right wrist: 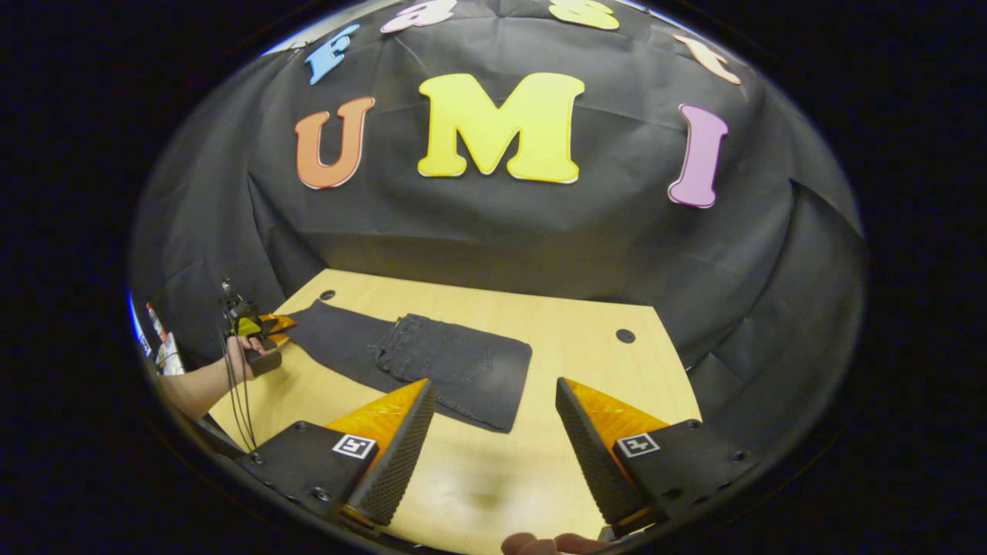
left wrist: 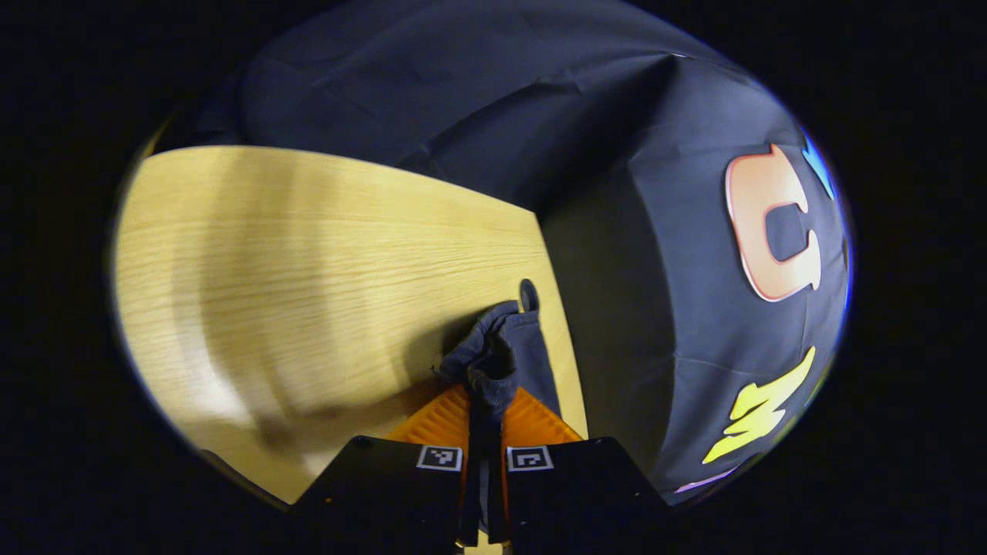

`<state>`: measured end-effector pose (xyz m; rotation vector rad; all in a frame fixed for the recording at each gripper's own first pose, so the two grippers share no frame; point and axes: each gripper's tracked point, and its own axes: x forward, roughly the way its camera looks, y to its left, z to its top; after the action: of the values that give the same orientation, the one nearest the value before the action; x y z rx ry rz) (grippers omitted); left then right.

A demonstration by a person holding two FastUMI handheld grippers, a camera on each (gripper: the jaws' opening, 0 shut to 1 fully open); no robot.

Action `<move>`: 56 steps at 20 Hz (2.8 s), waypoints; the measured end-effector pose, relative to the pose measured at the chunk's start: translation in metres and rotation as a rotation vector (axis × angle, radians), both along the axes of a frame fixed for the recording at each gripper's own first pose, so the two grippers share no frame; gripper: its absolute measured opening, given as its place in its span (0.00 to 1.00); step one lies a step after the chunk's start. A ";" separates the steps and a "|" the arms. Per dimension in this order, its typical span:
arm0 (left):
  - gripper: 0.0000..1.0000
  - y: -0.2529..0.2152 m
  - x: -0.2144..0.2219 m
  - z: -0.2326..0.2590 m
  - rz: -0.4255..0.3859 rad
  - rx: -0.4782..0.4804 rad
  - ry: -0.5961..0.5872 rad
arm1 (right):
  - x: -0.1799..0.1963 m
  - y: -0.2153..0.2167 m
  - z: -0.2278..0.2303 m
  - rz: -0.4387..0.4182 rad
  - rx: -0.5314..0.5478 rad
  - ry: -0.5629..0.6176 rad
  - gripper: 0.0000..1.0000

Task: Grasp the waist and the cuffs of the jeans and fold them to make the two legs overlap; first hold the waist and fold one-third of the jeans toward the cuffs, then hold the cuffs and fold the remaining one-third in the same direction to finish folding.

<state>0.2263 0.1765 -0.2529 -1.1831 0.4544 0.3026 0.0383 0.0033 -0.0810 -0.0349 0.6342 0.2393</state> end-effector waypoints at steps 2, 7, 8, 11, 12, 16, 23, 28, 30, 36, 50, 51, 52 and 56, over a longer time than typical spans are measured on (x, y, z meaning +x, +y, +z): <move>0.07 -0.011 0.000 0.032 -0.062 0.084 -0.045 | -0.006 -0.005 0.008 -0.016 0.022 -0.020 0.97; 0.06 -0.058 0.006 0.118 -0.189 0.283 -0.152 | -0.032 -0.021 0.016 -0.056 0.074 -0.040 0.97; 0.06 -0.073 0.006 0.132 -0.217 0.319 -0.174 | -0.038 -0.027 0.018 -0.070 0.082 -0.044 0.97; 0.07 -0.133 0.004 0.175 -0.312 0.404 -0.253 | -0.062 -0.048 0.021 -0.120 0.092 -0.057 0.95; 0.06 -0.158 0.003 0.186 -0.349 0.436 -0.280 | -0.069 -0.057 0.023 -0.140 0.094 -0.060 0.95; 0.06 -0.269 0.001 0.204 -0.503 0.546 -0.356 | -0.095 -0.101 0.030 -0.232 0.075 -0.079 0.94; 0.06 -0.407 -0.004 0.140 -0.718 0.735 -0.343 | -0.129 -0.162 0.027 -0.378 0.036 -0.062 0.95; 0.06 -0.457 -0.002 0.050 -0.852 0.793 -0.241 | -0.127 -0.169 0.012 -0.376 0.019 -0.015 0.97; 0.07 -0.461 -0.001 0.025 -0.843 0.748 -0.175 | -0.126 -0.170 0.004 -0.367 0.014 0.000 0.95; 0.25 -0.473 -0.002 -0.013 -0.832 0.650 -0.099 | -0.124 -0.170 -0.010 -0.366 0.022 0.048 0.99; 0.99 -0.382 -0.027 0.173 -0.667 0.838 -0.301 | -0.029 -0.080 0.058 -0.204 0.072 -0.219 0.97; 0.98 -0.364 -0.030 0.200 -0.629 0.862 -0.325 | -0.019 -0.070 0.069 -0.195 0.081 -0.258 0.95; 0.98 -0.349 -0.036 0.226 -0.598 0.874 -0.345 | -0.009 -0.058 0.078 -0.189 0.087 -0.292 0.95; 0.98 -0.298 -0.085 0.306 -0.482 0.959 -0.425 | 0.010 -0.006 0.107 -0.145 0.125 -0.402 0.97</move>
<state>0.1412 -0.1212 0.0531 -0.1622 0.1584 -0.1567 0.0484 -0.0024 0.0259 0.0817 0.2195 0.1256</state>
